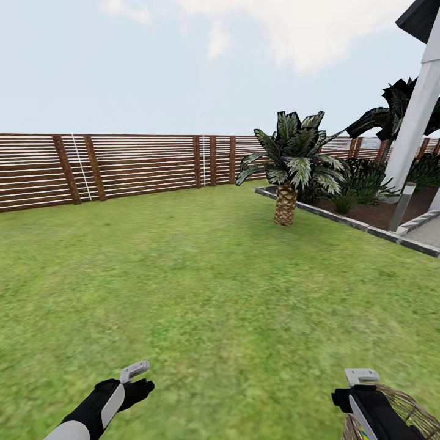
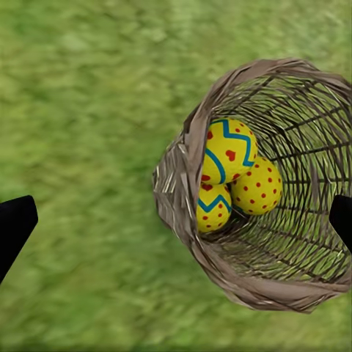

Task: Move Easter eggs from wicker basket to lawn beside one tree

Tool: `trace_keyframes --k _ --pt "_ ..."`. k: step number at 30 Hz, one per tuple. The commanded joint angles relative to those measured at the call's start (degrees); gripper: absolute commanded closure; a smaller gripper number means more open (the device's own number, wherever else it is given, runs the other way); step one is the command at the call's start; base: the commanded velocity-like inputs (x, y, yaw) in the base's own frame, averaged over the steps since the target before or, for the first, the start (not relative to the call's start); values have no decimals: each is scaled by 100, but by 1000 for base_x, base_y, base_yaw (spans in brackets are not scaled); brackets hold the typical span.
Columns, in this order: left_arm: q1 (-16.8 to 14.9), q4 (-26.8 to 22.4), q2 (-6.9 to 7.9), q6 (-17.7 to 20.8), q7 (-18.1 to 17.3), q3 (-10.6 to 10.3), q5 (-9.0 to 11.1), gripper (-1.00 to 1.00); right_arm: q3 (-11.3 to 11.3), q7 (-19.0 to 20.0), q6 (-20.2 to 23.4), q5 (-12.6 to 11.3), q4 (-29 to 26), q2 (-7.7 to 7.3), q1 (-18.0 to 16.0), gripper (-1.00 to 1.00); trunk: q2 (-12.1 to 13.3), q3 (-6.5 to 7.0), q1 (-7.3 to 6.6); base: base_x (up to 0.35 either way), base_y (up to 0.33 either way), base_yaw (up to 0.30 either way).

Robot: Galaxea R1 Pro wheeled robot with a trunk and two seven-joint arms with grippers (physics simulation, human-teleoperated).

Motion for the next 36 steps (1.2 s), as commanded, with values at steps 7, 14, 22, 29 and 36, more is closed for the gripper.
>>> trace_keyframes --k 7,14,22,29,36 --pt "-2 -10 -2 37 3 24 44 -100 10 -21 27 -5 -8 4 -3 -100 -4 -6 0 0 0 0" --pt "-2 -17 -2 12 -9 26 52 -100 3 -21 27 -6 -8 4 -3 -100 -4 -6 0 0 0 0" --pt "-2 -19 0 18 -107 26 53 -100 -6 -21 27 -22 -8 4 -3 -100 -244 -114 132 0 0 0" --pt "-2 -19 -2 19 -145 26 53 -100 -2 -21 27 -23 -8 4 -3 -100 -525 -240 285 0 0 0" --pt "-2 -18 -8 19 -146 18 53 -100 0 -21 27 -19 -8 9 -3 -100 -806 -365 439 0 0 0"
